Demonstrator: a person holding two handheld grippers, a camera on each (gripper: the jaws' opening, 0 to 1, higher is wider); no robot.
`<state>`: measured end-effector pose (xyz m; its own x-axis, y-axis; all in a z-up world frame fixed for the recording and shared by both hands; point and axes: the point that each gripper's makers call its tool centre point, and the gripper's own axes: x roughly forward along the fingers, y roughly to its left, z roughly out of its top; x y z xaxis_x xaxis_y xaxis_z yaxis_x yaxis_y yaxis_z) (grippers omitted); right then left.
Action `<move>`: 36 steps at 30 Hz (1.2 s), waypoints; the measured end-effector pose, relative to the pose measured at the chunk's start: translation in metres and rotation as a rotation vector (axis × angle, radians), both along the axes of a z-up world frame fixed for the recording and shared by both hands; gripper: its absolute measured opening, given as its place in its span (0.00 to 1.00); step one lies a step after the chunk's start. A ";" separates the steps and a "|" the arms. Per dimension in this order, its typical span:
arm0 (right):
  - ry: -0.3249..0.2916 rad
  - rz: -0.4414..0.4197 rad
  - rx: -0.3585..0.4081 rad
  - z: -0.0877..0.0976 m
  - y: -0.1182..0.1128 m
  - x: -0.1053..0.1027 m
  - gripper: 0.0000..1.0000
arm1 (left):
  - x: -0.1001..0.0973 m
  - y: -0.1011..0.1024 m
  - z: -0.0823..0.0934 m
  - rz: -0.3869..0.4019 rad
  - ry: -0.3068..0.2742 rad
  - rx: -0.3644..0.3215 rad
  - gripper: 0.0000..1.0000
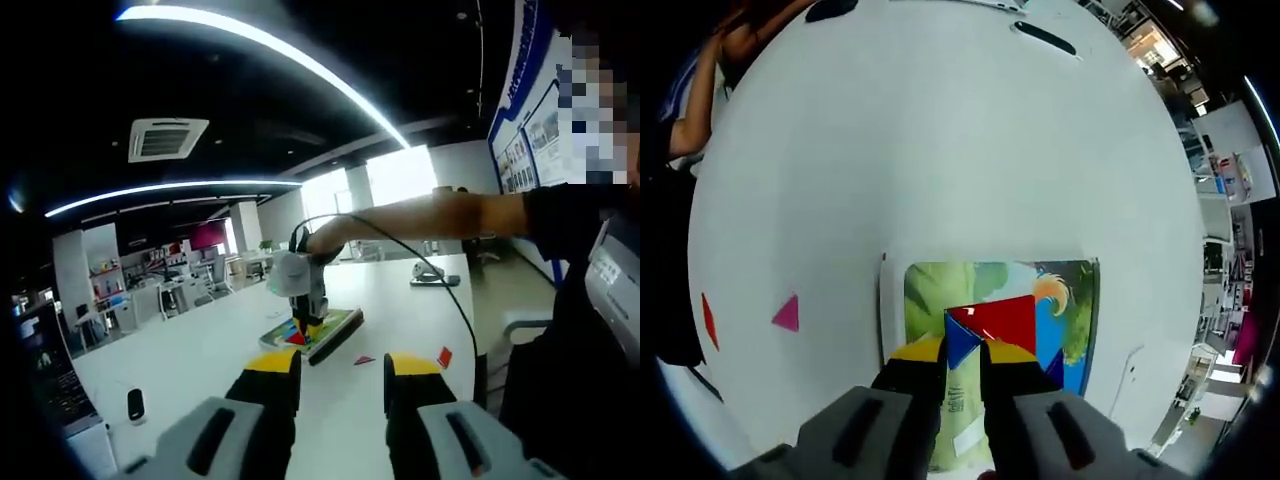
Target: Pick up the tangram pieces one by one and place each piece onto its matching region on the pattern sheet, fitting the shapes together until the outline on the sheet is completely filled by the tangram pieces
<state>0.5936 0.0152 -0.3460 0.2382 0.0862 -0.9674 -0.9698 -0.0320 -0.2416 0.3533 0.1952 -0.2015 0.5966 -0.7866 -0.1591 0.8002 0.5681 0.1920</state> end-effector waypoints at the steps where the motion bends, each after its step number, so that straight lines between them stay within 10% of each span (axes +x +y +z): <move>1: 0.001 0.000 0.000 0.000 0.000 0.000 0.15 | 0.000 0.000 0.000 -0.001 -0.001 0.000 0.35; 15: -0.011 -0.015 0.002 0.000 0.000 0.002 0.17 | -0.001 -0.002 0.001 -0.004 -0.006 0.000 0.35; 21: -0.028 -0.038 0.027 0.006 -0.002 0.002 0.32 | 0.000 -0.001 0.001 -0.003 -0.005 0.000 0.35; 36: -0.124 -0.030 0.090 0.069 -0.024 -0.019 0.32 | -0.001 -0.004 0.001 -0.006 -0.005 0.005 0.35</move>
<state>0.5747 -0.0086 -0.2769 0.3590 0.1627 -0.9191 -0.9326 0.0235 -0.3601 0.3525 0.1914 -0.2001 0.5926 -0.7896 -0.1594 0.8026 0.5623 0.1989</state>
